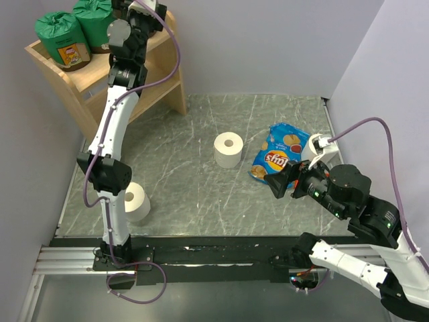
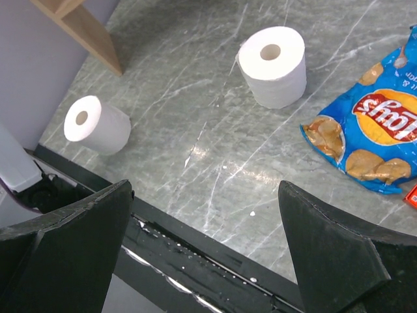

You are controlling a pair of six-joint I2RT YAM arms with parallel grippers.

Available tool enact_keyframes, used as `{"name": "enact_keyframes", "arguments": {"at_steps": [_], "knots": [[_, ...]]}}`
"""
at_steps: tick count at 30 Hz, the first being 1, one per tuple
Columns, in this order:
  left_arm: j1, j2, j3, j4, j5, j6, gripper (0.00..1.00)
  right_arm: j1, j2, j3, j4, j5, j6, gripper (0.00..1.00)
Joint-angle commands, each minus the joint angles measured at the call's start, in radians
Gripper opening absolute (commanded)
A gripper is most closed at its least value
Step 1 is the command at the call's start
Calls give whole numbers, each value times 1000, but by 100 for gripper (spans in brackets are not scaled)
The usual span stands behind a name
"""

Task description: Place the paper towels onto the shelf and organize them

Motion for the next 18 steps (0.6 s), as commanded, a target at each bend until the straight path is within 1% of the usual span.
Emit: {"name": "enact_keyframes", "arguments": {"at_steps": [1, 3, 4, 5, 6, 9, 10, 11, 12, 14, 15, 16, 17, 18], "knots": [[-42, -115, -36, -62, 23, 4, 92, 4, -4, -30, 75, -12, 4, 99], [-94, -144, -66, -105, -18, 61, 93, 4, -4, -41, 81, -5, 16, 100], [-117, -174, -91, -117, -41, 119, 94, 2, -4, -53, 82, -3, 20, 100], [-161, -188, -105, -128, -95, 142, 95, 4, -5, -61, 86, 1, 30, 100], [-183, -205, -120, -145, -116, 159, 98, 5, -10, -69, 89, 1, 34, 100], [-267, -300, -236, -121, -210, 177, 96, 4, -31, -115, 101, 9, 42, 100], [-289, -361, -325, -83, -235, 161, 96, 4, -40, -141, 102, 12, 47, 99], [-326, -389, -361, -79, -252, 141, 96, 4, -50, -155, 104, 17, 57, 100], [-343, -417, -413, -97, -265, 84, 96, 4, -71, -167, 109, 20, 59, 100], [-381, -488, -450, -203, -290, 6, 96, 4, -93, -204, 119, 15, 66, 100], [-392, -511, -490, -244, -323, -75, 96, 4, -112, -213, 119, 23, 74, 100], [-404, -565, -520, -315, -351, -121, 96, 4, -120, -227, 119, 27, 85, 100], [-404, -598, -556, -343, -374, -167, 96, 4, -128, -233, 118, 26, 97, 100], [-406, -633, -638, -370, -414, -266, 96, 4, -143, -236, 121, 24, 103, 99]]}}
